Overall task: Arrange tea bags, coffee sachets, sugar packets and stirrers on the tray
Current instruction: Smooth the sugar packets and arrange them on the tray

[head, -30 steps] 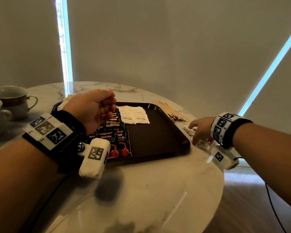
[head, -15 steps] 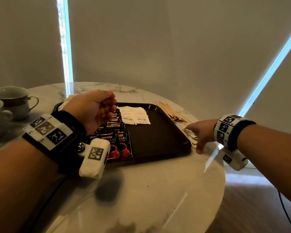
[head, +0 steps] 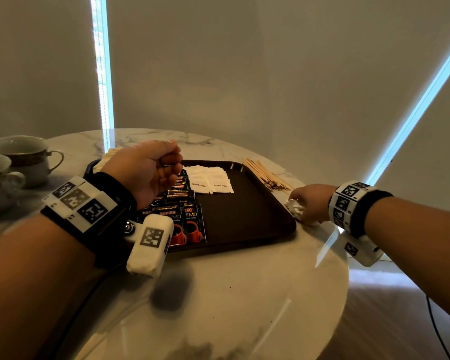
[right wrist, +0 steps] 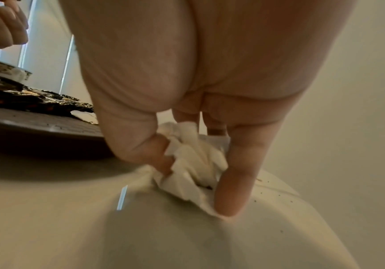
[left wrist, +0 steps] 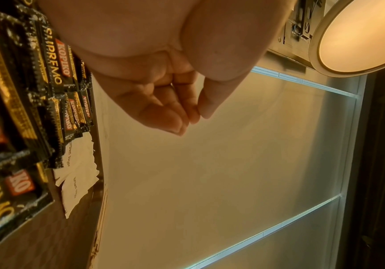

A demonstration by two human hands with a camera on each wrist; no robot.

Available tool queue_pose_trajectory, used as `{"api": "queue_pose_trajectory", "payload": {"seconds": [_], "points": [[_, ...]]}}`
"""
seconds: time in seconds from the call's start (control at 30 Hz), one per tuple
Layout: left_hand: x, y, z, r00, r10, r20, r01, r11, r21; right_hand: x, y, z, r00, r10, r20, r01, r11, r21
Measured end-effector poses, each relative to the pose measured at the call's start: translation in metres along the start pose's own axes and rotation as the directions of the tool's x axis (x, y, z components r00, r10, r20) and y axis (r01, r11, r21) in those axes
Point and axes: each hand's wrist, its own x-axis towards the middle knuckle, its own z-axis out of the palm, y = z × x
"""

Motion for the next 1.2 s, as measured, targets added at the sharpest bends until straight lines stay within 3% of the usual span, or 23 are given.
{"api": "queue_pose_trajectory", "payload": {"seconds": [0.37, 0.97, 1.2], "points": [[0.001, 0.0, -0.001, 1.0, -0.008, -0.005, 0.008, 1.0, 0.007, -0.001, 0.001, -0.002, 0.991, -0.029, 0.132, 0.011, 0.991, 0.132], [-0.004, 0.002, 0.0, 1.0, -0.015, -0.01, 0.015, 1.0, -0.013, 0.005, -0.001, 0.003, 0.998, -0.059, -0.037, 0.058, 0.998, -0.033], [-0.005, 0.004, 0.0, 1.0, -0.027, -0.003, 0.027, 0.999, -0.02, 0.007, 0.009, 0.004, 0.995, -0.033, -0.093, 0.046, 0.989, 0.142]]}}
